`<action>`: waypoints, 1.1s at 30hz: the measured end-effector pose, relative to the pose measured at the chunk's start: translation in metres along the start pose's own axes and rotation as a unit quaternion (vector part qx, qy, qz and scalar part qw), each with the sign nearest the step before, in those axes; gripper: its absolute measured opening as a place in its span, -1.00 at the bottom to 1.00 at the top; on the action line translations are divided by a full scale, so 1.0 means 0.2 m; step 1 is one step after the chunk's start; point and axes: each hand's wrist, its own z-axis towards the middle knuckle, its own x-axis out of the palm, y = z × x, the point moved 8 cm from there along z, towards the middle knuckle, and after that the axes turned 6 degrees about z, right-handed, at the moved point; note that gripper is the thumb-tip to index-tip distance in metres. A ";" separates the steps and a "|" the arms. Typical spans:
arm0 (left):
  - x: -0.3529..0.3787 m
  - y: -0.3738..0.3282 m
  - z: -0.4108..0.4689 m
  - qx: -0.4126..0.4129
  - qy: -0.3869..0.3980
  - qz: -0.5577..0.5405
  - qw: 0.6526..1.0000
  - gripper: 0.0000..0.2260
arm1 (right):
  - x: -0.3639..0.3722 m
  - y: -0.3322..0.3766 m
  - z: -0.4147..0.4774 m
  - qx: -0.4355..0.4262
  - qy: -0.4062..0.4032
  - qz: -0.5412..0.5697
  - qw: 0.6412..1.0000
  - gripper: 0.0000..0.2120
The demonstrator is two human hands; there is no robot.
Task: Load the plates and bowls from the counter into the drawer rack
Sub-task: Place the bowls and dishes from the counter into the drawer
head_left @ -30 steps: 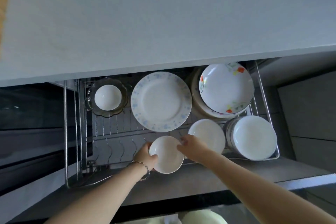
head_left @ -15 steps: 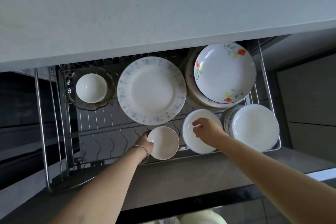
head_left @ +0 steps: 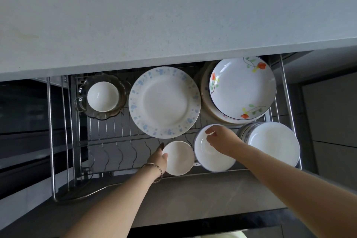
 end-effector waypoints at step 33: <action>-0.67 -0.36 -0.61 0.116 -0.141 -0.081 0.980 -0.88 | -0.17 0.48 -0.34 -0.108 0.030 -0.057 0.992 -0.64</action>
